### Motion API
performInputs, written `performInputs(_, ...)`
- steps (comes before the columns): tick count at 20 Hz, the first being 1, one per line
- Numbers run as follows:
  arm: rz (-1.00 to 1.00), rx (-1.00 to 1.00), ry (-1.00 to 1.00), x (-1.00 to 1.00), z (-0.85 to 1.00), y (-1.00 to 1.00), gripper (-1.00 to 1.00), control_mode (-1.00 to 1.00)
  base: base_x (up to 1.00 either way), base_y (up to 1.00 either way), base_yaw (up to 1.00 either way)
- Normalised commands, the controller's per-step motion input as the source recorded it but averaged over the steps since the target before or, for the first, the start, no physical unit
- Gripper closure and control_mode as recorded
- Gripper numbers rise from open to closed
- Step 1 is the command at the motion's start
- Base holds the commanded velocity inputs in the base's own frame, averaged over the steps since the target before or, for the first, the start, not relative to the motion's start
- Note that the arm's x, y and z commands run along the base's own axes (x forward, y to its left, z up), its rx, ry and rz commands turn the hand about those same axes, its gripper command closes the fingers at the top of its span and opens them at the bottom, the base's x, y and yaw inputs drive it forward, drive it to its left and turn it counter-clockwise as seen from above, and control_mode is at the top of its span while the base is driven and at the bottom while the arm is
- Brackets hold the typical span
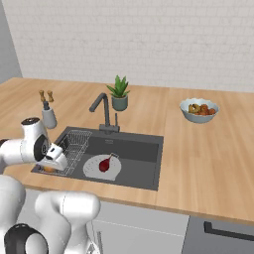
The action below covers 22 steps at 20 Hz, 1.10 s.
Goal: Put the colander in the sink, put the tangerine, pear, kiwi in the colander, and turn on the sink faucet and pour water over the colander.
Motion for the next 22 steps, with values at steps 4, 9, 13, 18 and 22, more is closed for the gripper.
performInputs(4,-0.1,0.01,0.0,0.07,0.07,-0.89,1.0,-1.0,0.0,0.0,0.0)
performInputs(9,-0.09,0.04,0.0,0.17,0.07,-0.89,1.0,-1.0,0.0,0.0,0.0)
performInputs(13,-0.07,0.04,0.0,0.25,0.05,-0.82,1.0,-1.0,0.0,0.0,0.0)
performInputs(18,-0.08,0.1,0.0,0.42,0.06,-0.73,1.0,-1.0,0.0,0.0,0.0)
performInputs(22,-0.03,0.2,0.0,0.48,0.01,-0.63,1.0,-1.0,0.0,0.0,0.0)
